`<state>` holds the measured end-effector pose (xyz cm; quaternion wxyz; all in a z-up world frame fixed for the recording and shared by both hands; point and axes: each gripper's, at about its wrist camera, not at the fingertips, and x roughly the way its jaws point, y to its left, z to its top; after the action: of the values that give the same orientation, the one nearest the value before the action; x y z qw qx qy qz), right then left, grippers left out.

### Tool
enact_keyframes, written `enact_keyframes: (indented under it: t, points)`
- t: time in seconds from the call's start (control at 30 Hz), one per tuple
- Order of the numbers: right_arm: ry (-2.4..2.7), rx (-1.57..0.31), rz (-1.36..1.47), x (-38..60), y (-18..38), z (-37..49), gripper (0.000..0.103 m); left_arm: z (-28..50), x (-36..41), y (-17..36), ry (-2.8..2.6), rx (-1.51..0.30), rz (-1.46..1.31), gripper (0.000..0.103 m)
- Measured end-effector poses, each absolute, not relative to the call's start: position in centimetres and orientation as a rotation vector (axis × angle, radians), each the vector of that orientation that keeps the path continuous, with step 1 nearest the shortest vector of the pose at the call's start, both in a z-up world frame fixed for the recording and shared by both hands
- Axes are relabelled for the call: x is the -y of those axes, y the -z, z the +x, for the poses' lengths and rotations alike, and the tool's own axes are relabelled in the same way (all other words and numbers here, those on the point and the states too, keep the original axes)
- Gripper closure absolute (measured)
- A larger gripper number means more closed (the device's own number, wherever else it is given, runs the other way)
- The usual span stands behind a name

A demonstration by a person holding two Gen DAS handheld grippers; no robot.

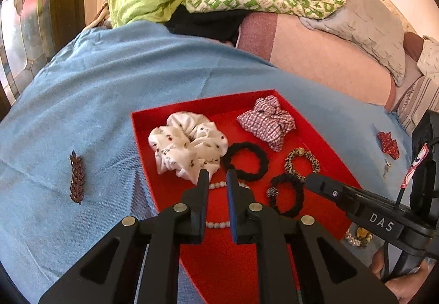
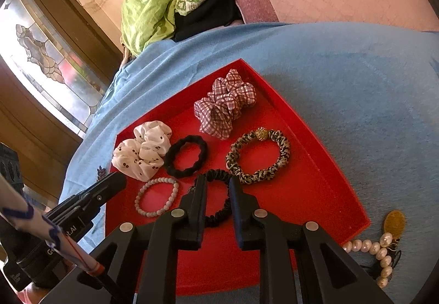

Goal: Organize jewelry
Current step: 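Open both tools to release the bracelets inside the red tray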

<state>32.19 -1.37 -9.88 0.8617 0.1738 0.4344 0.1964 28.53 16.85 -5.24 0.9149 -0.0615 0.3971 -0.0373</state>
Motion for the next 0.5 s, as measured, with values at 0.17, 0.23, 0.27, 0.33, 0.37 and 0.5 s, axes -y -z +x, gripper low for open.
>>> enact_keyframes:
  t: [0.17,0.23,0.27,0.33,0.37,0.5]
  points:
    - [-0.417,-0.896,0.378,2.5,8.9,31.7,0.085,28.3,-15.2,4.6,0.105,-0.803,-0.108,0.091]
    - [-0.412,-0.894,0.395,3.3,8.6,31.6,0.085,28.2,-14.2,4.5,0.123,-0.799,-0.084,0.091]
    - [-0.411,-0.896,0.406,3.8,8.4,31.5,0.085,28.1,-13.8,4.4,0.130,-0.797,-0.072,0.091]
    - [-0.403,-0.896,0.418,4.9,8.0,31.3,0.085,27.8,-12.7,4.3,0.160,-0.796,-0.050,0.091]
    - [-0.395,-0.892,0.420,5.5,7.8,31.2,0.085,27.7,-12.2,4.3,0.176,-0.797,-0.043,0.091]
    - [-0.355,-0.880,0.448,8.6,7.0,30.7,0.085,26.8,-9.7,4.2,0.261,-0.794,0.017,0.091]
